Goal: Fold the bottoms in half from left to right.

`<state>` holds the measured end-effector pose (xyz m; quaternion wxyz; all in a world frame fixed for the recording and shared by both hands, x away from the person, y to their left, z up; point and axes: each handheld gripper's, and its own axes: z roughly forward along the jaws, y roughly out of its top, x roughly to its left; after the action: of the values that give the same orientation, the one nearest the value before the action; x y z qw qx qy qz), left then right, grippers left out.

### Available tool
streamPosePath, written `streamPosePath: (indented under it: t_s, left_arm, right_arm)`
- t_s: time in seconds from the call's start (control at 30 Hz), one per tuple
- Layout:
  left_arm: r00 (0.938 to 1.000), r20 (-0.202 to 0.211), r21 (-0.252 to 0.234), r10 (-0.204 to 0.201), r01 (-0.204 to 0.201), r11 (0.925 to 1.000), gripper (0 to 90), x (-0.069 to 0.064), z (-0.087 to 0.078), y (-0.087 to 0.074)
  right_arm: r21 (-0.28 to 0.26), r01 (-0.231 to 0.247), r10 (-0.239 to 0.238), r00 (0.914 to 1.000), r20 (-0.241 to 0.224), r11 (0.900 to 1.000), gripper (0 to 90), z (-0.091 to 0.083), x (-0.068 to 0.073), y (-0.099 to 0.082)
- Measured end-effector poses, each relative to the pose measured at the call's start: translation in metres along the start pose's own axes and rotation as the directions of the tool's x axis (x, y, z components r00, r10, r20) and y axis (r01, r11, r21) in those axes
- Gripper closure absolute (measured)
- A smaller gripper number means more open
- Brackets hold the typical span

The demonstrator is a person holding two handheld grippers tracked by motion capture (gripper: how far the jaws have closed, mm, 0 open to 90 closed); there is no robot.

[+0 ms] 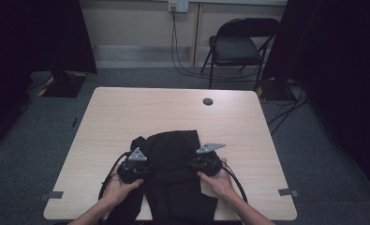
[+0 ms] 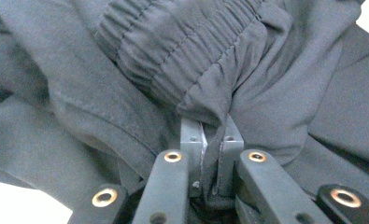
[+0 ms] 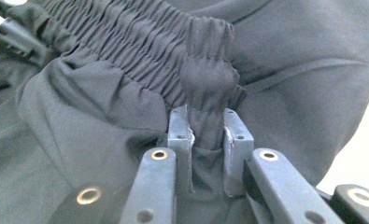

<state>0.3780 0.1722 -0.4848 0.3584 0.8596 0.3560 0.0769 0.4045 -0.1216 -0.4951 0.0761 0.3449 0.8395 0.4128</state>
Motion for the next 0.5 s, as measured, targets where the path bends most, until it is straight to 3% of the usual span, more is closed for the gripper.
streamPosePath:
  t_s: [0.2, 0.3, 0.37, 0.5]
  left_arm:
    - [0.9964, -0.085, -0.027, 0.003, -0.005, 0.9996, 85.4, 0.027, 0.023, 0.028]
    - [0.9940, -0.105, -0.053, -0.029, 0.024, 0.9983, 85.4, 0.041, 0.038, 0.044]
    - [0.9924, -0.120, -0.060, -0.027, 0.020, 0.9980, 85.4, 0.048, 0.046, 0.053]
    - [0.9899, -0.116, -0.101, -0.082, 0.070, 0.9924, 85.4, 0.062, 0.063, 0.069]
  right_arm:
    - [-0.030, -0.035, 0.037, 0.9971, 0.067, 0.9989, 78.0, 0.020, -0.034, 0.022]
    - [-0.034, -0.058, 0.060, 0.9938, 0.093, 0.9978, 78.0, 0.028, -0.052, 0.033]
    - [-0.033, -0.068, 0.072, 0.9904, 0.118, 0.9971, 78.0, 0.032, -0.063, 0.040]
    - [-0.054, -0.104, 0.112, 0.9816, 0.155, 0.9930, 77.9, 0.040, -0.086, 0.051]
